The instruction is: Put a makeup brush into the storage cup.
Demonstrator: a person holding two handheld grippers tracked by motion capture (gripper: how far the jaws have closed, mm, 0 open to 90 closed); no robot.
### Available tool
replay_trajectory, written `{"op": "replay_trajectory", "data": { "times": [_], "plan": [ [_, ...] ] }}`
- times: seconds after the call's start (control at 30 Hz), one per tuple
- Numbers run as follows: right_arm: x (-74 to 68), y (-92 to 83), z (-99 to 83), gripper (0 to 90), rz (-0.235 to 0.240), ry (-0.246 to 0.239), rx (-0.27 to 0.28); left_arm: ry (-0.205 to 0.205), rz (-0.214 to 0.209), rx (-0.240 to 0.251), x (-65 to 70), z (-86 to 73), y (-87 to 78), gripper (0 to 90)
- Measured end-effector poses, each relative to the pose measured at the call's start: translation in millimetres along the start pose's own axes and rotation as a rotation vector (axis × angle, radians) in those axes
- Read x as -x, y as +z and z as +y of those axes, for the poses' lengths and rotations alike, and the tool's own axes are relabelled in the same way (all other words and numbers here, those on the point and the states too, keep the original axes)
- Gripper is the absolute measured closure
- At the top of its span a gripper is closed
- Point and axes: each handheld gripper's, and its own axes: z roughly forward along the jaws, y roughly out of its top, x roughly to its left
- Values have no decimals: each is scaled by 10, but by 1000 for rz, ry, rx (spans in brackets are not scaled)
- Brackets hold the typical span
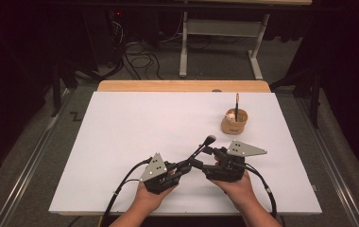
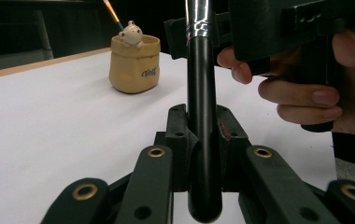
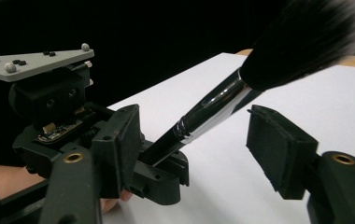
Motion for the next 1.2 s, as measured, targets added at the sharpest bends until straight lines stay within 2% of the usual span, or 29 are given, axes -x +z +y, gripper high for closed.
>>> {"op": "replay_trajectory", "data": {
  "times": [0.4, 0.77, 1.2],
  "plan": [
    [28, 49, -3, 425, 16, 53, 8, 5, 3, -2, 4, -1, -3, 788],
    [29, 72, -8, 479, 22, 60, 9, 12, 0, -13, 11, -14, 6, 788],
    [31, 50, -2, 560, 5, 64, 17, 13, 2, -23, 10, -26, 19, 787]
  ]
}}
